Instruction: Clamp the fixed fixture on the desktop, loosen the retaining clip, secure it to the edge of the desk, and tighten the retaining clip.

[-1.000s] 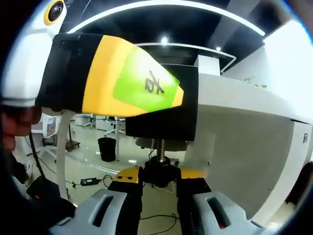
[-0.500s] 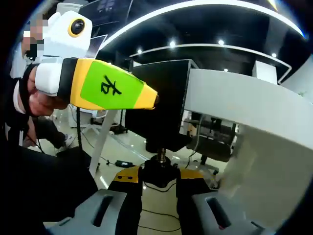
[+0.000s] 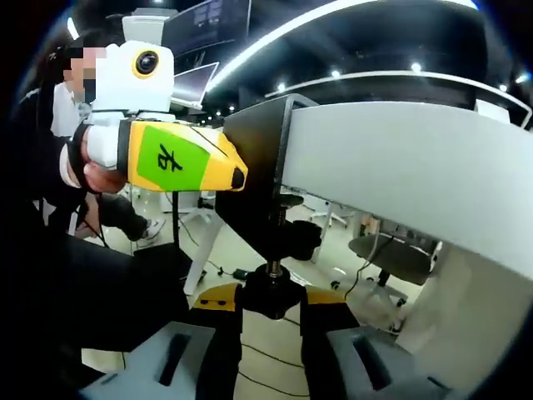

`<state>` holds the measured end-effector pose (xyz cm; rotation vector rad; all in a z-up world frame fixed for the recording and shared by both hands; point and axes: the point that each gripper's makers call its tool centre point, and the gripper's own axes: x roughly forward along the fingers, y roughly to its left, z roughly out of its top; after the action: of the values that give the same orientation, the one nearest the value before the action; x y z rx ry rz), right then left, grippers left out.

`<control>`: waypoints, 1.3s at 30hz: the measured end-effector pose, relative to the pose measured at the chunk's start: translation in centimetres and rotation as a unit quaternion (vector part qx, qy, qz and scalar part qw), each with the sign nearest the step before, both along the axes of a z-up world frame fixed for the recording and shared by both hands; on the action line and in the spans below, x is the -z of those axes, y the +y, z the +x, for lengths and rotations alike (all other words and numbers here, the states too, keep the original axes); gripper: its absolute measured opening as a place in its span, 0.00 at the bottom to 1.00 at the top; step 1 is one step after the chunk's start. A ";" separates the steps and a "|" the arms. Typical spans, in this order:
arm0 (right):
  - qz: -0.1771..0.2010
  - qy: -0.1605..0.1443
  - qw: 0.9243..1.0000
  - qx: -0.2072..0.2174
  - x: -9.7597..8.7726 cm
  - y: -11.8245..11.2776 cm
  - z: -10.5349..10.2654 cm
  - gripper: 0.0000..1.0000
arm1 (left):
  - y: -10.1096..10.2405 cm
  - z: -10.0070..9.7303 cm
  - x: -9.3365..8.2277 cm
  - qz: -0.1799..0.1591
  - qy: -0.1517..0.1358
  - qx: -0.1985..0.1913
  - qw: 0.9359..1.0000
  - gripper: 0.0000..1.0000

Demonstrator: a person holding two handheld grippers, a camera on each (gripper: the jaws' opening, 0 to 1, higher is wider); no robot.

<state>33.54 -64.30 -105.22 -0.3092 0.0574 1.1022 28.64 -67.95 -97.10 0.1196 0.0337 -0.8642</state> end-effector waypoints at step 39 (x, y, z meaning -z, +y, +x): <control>0.104 -0.019 0.915 0.390 -0.1 -1.8 0.2 0.50 | -0.2 -0.2 -0.5 -0.014 -0.002 0.002 1.000 0.01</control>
<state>33.75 -66.12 -105.10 -0.0921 0.0232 0.3001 28.42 -68.16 -96.65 0.0960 0.0176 -0.8671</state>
